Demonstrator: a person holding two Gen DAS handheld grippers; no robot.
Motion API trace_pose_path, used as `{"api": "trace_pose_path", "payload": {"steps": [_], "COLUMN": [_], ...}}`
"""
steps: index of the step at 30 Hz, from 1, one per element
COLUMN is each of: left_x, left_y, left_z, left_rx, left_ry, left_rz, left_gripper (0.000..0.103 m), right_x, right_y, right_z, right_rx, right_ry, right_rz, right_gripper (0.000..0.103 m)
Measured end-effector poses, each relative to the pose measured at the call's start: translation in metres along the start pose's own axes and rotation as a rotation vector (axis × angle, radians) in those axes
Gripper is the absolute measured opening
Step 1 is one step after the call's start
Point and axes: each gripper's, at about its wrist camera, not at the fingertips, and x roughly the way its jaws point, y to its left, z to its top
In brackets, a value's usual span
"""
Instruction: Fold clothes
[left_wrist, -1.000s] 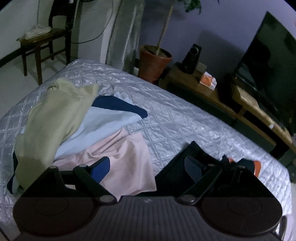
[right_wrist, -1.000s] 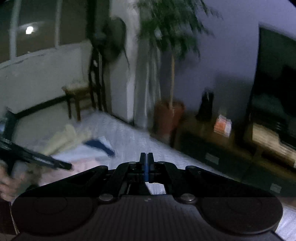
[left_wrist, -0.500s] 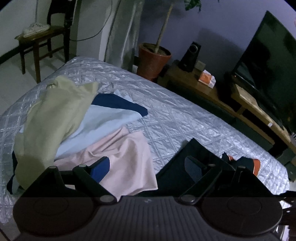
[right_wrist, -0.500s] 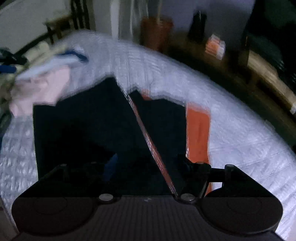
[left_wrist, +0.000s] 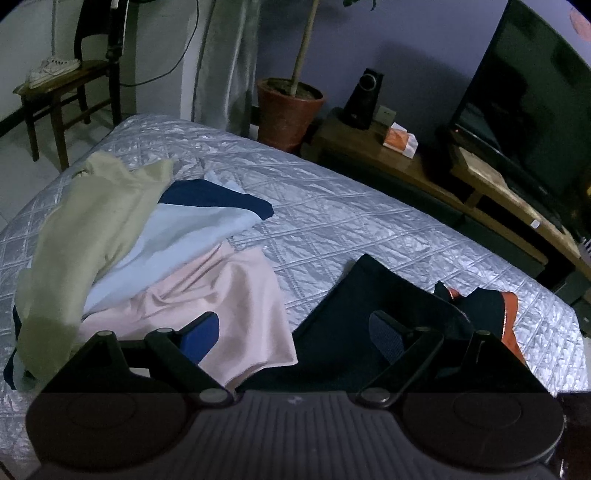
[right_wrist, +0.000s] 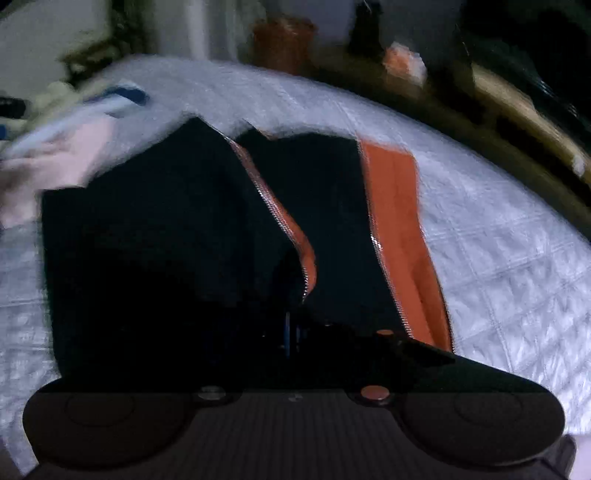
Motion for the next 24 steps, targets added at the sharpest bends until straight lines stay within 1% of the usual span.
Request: {"api": "trace_pose_path", "payload": {"steps": [2, 8, 10, 11, 12, 13, 15, 16, 17, 18, 19, 20, 21, 22, 23, 24], "left_x": [0.000, -0.001, -0.002, -0.002, -0.003, -0.004, -0.005, -0.005, -0.004, -0.004, -0.004, -0.004, -0.005, -0.005, -0.004, -0.002], "left_y": [-0.001, -0.006, -0.008, -0.009, -0.013, -0.016, -0.024, -0.029, -0.033, -0.038, -0.042, -0.045, -0.047, -0.049, -0.051, -0.052], "left_z": [-0.001, -0.005, -0.007, -0.008, -0.011, -0.013, -0.018, -0.021, -0.024, -0.026, -0.029, -0.031, -0.032, -0.033, -0.035, -0.037], "left_rx": [0.004, 0.020, 0.026, 0.031, 0.043, 0.055, 0.085, 0.105, 0.122, 0.139, 0.156, 0.170, 0.178, 0.186, 0.191, 0.197], "left_ry": [0.002, 0.006, 0.007, 0.006, 0.007, 0.007, 0.010, 0.015, 0.018, 0.021, 0.024, 0.024, 0.025, 0.025, 0.029, 0.032], "left_rz": [-0.001, -0.008, -0.013, -0.016, -0.020, -0.024, -0.034, -0.040, -0.045, -0.050, -0.056, -0.060, -0.062, -0.065, -0.064, -0.063], "left_gripper": [0.086, 0.086, 0.086, 0.086, 0.086, 0.086, 0.087, 0.087, 0.087, 0.087, 0.087, 0.087, 0.087, 0.087, 0.087, 0.088], "right_x": [-0.012, -0.050, -0.049, -0.048, -0.047, -0.048, -0.057, -0.062, -0.074, -0.086, -0.098, -0.111, -0.124, -0.135, -0.144, -0.149], "right_y": [0.016, 0.152, 0.182, 0.190, 0.196, 0.199, 0.199, 0.198, 0.187, 0.176, 0.157, 0.135, 0.113, 0.088, 0.064, 0.040], "right_z": [-0.003, -0.057, -0.085, -0.094, -0.099, -0.102, -0.106, -0.107, -0.106, -0.104, -0.101, -0.104, -0.106, -0.115, -0.126, -0.135], "right_rx": [-0.037, -0.420, -0.509, -0.523, -0.517, -0.496, -0.457, -0.434, -0.367, -0.295, -0.180, -0.068, 0.044, 0.159, 0.281, 0.401], "right_ry": [-0.041, -0.079, -0.016, 0.016, 0.038, 0.064, 0.094, 0.105, 0.073, 0.040, -0.010, -0.064, -0.117, -0.167, -0.209, -0.240], "right_rz": [0.001, -0.052, 0.003, 0.038, 0.070, 0.110, 0.167, 0.196, 0.221, 0.245, 0.247, 0.210, 0.169, 0.089, -0.012, -0.095], "right_gripper": [0.003, 0.003, 0.010, 0.017, 0.019, 0.023, 0.045, 0.050, 0.052, 0.052, 0.053, 0.057, 0.066, 0.070, 0.074, 0.074]}}
